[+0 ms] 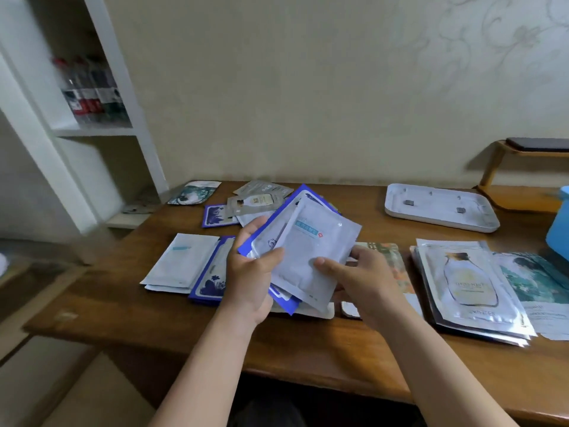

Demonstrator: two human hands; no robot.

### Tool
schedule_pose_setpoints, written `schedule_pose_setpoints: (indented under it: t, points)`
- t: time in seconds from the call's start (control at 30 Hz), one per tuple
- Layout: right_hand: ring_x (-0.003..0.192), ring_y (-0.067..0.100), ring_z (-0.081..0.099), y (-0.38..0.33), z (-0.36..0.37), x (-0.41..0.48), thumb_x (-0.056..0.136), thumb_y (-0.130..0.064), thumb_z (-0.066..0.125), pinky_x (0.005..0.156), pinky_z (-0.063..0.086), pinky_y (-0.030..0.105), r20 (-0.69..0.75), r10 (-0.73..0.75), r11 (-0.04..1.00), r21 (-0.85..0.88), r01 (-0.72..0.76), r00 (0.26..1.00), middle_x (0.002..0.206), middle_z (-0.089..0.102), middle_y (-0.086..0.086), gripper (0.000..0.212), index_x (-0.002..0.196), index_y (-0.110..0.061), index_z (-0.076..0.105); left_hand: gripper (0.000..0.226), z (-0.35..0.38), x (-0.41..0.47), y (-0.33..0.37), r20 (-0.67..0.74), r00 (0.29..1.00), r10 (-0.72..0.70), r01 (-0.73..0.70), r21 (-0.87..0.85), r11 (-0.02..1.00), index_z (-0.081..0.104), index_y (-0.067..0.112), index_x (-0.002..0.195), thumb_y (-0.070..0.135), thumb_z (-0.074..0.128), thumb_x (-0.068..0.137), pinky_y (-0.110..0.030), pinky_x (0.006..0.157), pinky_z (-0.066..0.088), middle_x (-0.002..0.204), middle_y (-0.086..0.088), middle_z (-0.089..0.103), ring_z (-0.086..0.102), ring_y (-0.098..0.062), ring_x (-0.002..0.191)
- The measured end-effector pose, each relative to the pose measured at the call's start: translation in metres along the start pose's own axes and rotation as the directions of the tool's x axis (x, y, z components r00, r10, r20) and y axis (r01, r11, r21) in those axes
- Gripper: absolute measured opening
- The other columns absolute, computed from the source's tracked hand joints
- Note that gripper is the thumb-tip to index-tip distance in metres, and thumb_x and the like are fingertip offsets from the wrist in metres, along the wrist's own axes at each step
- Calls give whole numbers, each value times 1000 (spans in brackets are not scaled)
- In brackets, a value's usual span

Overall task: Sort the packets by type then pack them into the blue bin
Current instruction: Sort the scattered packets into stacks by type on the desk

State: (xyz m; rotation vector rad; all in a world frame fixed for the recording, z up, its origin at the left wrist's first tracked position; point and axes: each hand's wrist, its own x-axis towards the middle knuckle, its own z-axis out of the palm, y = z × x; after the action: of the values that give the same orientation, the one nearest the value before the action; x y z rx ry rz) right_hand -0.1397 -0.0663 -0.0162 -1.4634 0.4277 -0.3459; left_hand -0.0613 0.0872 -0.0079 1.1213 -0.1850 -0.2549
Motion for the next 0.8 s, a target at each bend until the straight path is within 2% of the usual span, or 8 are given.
schedule_pose_setpoints:
  t: [0.13,0.23,0.33,0.43,0.53,0.67,0.8]
  points:
    - [76,21,77,-2,48,9,82,-21,84,59,62,37,42,9,992,-124,-3,999,98,77,8,35,112,-9,71,58,-52,7,18,-85,996,7,-8,-14,1000,66,35,121,-10,71,85,-51,78,63,118,-2,74,73,-28,108]
    - [76,21,77,-1,90,18,83,-23,83,63,64,44,77,22,981,-192,-7,997,93,78,8,30,103,-5,72,61,-92,11,30,-182,983,17,-28,-57,998,68,37,120,-12,71,84,-43,69,62,120,-5,73,73,-29,107]
    - [71,25,77,1,132,23,85,-19,82,59,63,46,99,6,974,-226,17,995,90,76,14,25,94,-1,68,61,-129,14,41,-273,960,55,-82,-86,993,67,33,121,-17,65,85,-38,65,61,113,-6,76,76,-27,98]
    - [72,24,76,5,170,31,89,-15,78,56,63,46,108,-22,970,-237,48,994,90,75,13,12,90,-9,67,57,-163,16,55,-364,926,102,-143,-87,986,63,31,122,-15,61,89,-33,61,60,110,-5,76,77,-20,91]
    - [79,30,76,8,201,47,91,-14,76,62,63,52,98,12,978,-207,9,995,93,75,15,9,90,-11,67,56,-199,21,67,-466,874,137,-195,-79,978,61,32,124,-13,60,91,-30,61,60,114,-4,74,76,-19,94]
    - [81,30,75,9,230,72,94,-13,72,58,62,40,90,70,981,-188,-52,993,98,74,14,7,96,-13,66,57,-240,20,79,-557,818,144,-221,-72,973,58,30,137,-6,62,94,-40,73,64,115,0,73,74,-22,102]
    - [83,27,74,19,253,90,95,-14,71,58,62,38,69,113,965,-246,-93,991,99,72,12,6,97,-15,65,57,-266,19,85,-584,793,172,-233,-31,972,53,28,142,-2,62,95,-35,71,65,114,3,71,72,-19,100]
